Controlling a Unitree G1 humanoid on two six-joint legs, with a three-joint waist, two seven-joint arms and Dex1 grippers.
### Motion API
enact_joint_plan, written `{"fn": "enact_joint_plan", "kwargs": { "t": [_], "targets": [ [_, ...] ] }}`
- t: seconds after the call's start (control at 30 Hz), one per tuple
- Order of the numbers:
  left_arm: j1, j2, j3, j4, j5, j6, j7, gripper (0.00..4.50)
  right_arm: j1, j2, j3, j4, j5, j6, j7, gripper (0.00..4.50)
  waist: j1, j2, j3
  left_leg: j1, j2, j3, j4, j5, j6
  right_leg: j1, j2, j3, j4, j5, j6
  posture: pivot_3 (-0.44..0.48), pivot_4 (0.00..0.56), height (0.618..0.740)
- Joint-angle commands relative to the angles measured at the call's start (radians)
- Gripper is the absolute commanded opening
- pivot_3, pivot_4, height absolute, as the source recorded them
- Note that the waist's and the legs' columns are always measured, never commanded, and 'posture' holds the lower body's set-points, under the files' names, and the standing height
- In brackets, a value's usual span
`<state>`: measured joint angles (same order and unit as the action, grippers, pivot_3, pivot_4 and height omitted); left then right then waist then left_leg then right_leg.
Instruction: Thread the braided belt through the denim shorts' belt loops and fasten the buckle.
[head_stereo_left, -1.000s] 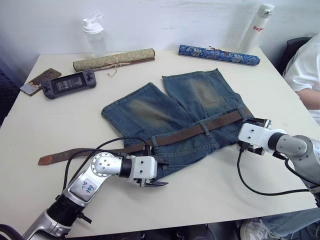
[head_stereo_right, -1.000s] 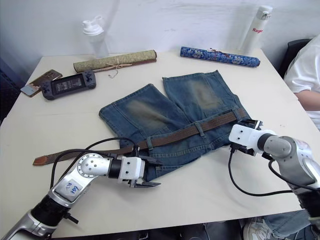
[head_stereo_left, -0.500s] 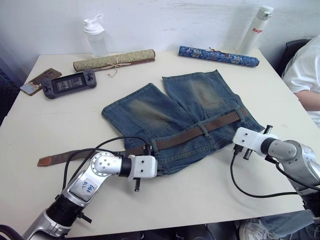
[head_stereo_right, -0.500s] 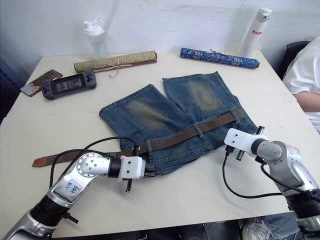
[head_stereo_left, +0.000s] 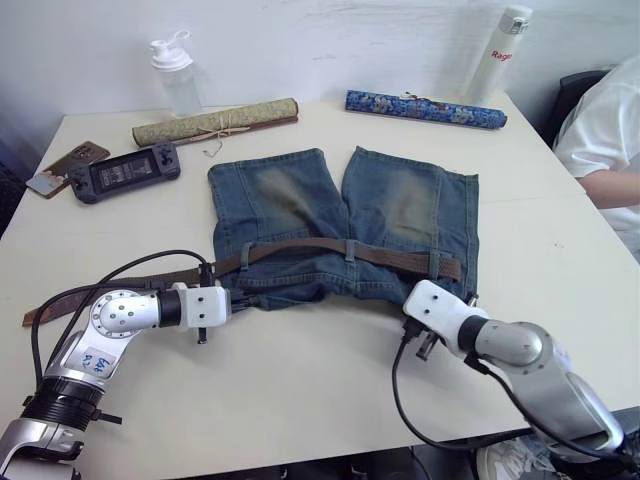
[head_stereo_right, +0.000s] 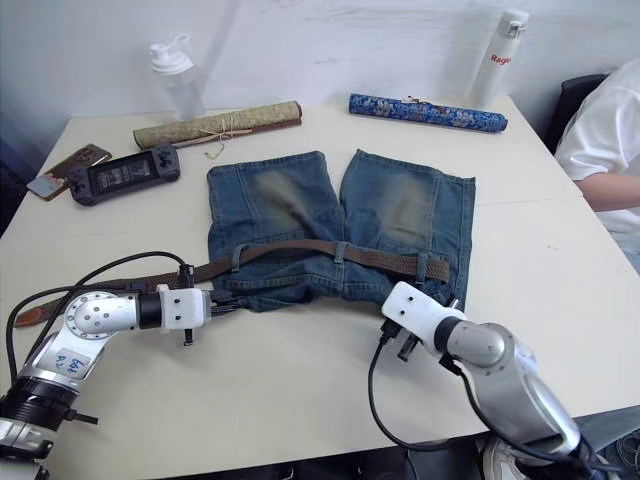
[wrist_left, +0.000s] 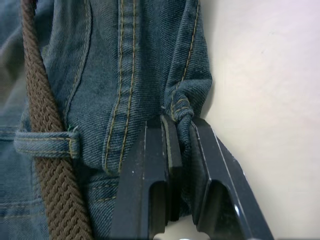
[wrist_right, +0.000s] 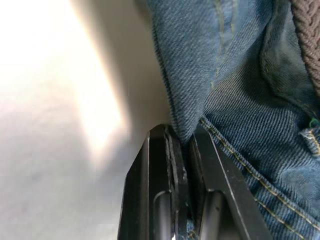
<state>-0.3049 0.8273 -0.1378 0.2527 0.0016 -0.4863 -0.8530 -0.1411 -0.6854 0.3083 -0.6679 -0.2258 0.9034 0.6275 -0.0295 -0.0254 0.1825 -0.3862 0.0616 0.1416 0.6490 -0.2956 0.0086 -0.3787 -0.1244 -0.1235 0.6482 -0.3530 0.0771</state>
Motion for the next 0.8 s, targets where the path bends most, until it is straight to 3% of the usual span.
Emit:
{"fn": "enact_joint_plan", "kwargs": {
  "t": [0.03, 0.33, 0.63, 0.73, 0.8],
  "targets": [
    [-0.033, -0.038, -0.019, 0.100, 0.062, -0.034, 0.026, 0.00, 0.011, -0.018, 0.040, 0.162, -0.082, -0.092, -0.089, 0.06, 0.002, -0.001, -0.002, 0.001, 0.000, 0.000, 0.000, 0.000, 0.000, 0.001, 0.000, 0.000, 0.001, 0.000, 0.000, 0.000, 0.150, 0.717],
    [-0.188, -0.079, -0.070, 0.309, 0.159, -0.183, 0.048, 0.00, -0.044, -0.095, -0.002, 0.396, -0.136, -0.335, -0.131, 0.06, 0.026, -0.009, -0.007, 0.002, -0.002, 0.000, 0.003, 0.001, 0.002, 0.002, -0.003, 0.000, 0.002, 0.002, 0.001, 0.000, 0.150, 0.717],
    [-0.234, -0.101, -0.072, 0.343, 0.122, -0.270, 0.013, 0.00, -0.039, -0.070, -0.064, 0.388, -0.098, -0.354, -0.115, 0.06, 0.034, -0.009, -0.007, -0.001, -0.004, -0.001, 0.005, 0.001, 0.003, 0.002, -0.005, -0.003, 0.003, 0.002, 0.001, 0.000, 0.150, 0.717],
    [-0.222, -0.110, -0.052, 0.325, 0.089, -0.274, 0.015, 0.00, -0.020, -0.076, -0.089, 0.357, -0.089, -0.350, -0.099, 1.02, 0.034, -0.009, -0.007, -0.002, -0.005, -0.001, 0.005, 0.002, 0.003, 0.002, -0.006, -0.003, 0.003, 0.002, 0.002, 0.000, 0.150, 0.717],
    [-0.215, -0.105, -0.044, 0.313, 0.089, -0.263, 0.024, 0.97, -0.002, -0.071, -0.122, 0.329, -0.063, -0.325, -0.073, 1.89, 0.035, -0.008, -0.007, -0.003, -0.006, -0.001, 0.005, 0.002, 0.003, 0.002, -0.006, -0.004, 0.002, 0.002, 0.002, 0.000, 0.150, 0.717]
  ]
}}
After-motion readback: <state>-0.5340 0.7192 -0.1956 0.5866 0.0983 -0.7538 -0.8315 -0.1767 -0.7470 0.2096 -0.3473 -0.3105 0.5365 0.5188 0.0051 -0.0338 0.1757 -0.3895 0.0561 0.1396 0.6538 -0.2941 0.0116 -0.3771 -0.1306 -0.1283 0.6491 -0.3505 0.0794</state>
